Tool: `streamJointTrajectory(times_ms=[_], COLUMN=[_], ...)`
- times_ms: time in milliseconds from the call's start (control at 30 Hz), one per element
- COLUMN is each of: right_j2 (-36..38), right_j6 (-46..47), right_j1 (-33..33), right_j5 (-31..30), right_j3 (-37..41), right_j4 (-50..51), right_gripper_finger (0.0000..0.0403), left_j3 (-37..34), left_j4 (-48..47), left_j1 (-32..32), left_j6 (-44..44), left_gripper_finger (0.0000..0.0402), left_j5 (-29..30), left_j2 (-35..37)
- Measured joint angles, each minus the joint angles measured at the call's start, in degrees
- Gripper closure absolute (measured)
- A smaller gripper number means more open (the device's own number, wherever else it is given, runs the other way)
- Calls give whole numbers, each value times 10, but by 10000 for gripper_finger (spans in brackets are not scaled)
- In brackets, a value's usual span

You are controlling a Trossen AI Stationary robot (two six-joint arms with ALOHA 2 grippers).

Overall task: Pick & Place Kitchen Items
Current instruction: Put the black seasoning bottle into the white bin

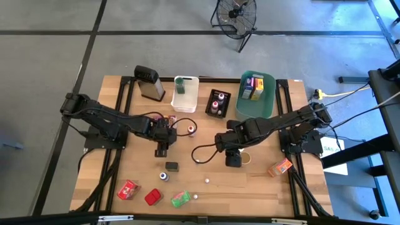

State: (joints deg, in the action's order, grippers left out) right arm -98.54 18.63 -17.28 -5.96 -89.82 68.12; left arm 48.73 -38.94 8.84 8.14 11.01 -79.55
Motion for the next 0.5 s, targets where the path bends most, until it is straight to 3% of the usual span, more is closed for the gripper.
streamJointTrajectory(times_ms=[233,500], right_j2=[0,0], right_j6=[21,58], right_j1=[-23,-65], right_j5=[-1,-52], right_j3=[0,0], right_j4=[0,10], right_gripper_finger=[231,231], left_j3=[86,188], left_j4=[-92,-197], left_j1=[0,-25], left_j6=[-24,-64], left_gripper_finger=[201,201], left_j5=[23,60], left_j2=[0,1])
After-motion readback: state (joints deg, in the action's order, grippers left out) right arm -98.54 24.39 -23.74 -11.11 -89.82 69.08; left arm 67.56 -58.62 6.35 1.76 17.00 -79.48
